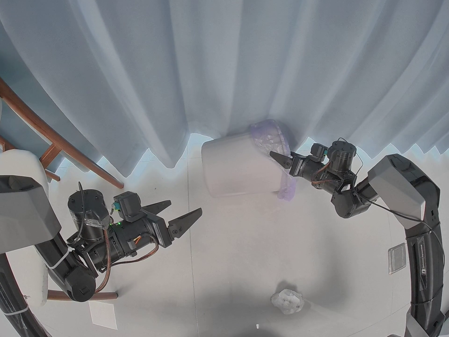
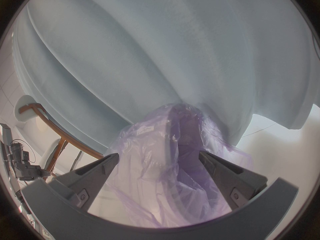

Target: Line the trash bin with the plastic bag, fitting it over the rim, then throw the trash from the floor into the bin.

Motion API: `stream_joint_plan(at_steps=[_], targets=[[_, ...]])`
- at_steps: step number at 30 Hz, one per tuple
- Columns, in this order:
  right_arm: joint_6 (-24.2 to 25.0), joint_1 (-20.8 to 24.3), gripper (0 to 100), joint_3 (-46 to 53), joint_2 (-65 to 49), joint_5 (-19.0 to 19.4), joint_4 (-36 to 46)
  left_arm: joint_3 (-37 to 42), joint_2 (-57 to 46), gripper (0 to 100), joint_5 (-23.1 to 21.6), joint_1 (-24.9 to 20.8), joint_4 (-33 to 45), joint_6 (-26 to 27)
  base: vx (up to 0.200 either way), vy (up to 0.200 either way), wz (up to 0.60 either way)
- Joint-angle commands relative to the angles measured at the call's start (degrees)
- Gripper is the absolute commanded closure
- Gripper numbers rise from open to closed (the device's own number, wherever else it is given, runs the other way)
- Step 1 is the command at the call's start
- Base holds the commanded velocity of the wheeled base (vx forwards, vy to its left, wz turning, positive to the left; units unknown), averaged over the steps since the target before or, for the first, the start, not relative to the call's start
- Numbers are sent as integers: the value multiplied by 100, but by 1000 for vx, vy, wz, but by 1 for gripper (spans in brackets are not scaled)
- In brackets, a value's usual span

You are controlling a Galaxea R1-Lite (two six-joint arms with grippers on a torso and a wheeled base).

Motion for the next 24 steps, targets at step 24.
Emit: stream_joint_plan(at_steps=[24], targets=[[-496, 558, 100, 3871, -3233, 607, -951, -72, -213, 0, 25, -38, -1, 14, 0, 0, 0]])
